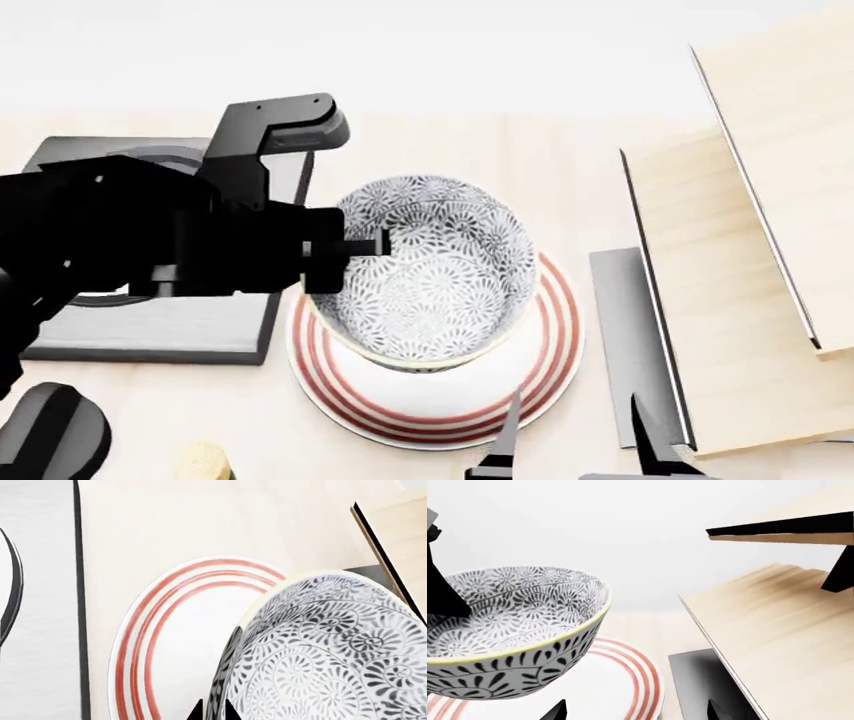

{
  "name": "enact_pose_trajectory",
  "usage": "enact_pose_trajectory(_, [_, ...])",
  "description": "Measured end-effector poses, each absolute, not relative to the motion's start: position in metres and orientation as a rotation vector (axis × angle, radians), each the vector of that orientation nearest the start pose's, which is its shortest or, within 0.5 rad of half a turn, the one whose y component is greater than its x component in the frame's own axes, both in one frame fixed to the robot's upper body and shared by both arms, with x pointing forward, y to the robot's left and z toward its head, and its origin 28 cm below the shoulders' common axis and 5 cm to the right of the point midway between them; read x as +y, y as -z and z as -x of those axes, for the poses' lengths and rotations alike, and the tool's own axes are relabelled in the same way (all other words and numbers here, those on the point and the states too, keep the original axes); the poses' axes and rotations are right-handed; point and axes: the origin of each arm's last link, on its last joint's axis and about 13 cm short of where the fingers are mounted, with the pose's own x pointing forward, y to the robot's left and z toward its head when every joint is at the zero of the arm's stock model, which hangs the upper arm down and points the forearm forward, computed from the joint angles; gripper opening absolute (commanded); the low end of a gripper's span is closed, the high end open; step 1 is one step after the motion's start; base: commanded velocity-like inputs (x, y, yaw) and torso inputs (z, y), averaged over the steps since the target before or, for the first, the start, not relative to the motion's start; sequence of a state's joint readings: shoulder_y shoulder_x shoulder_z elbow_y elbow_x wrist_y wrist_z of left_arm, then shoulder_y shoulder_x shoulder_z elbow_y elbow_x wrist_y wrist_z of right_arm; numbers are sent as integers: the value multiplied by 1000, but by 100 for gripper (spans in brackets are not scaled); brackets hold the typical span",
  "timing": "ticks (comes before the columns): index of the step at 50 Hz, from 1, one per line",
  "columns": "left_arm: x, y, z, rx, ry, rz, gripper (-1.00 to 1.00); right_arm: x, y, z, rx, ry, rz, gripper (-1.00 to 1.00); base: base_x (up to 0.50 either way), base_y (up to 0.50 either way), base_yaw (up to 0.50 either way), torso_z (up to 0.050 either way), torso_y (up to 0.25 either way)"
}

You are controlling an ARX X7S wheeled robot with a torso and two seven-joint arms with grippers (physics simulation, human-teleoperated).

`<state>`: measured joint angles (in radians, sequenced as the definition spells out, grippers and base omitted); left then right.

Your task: Pick up the akita bowl and put it on the plate.

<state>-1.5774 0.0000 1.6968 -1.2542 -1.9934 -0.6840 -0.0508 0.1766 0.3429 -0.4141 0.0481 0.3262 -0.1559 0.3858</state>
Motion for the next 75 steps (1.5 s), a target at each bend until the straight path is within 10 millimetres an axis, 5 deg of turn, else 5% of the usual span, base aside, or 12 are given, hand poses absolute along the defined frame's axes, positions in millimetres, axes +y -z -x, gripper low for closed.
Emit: enact_pose_trajectory(75, [142,-207,-405,652,397,224,-100,-101,-33,-239,-134,0,-1,100,0,0,0,1,-22])
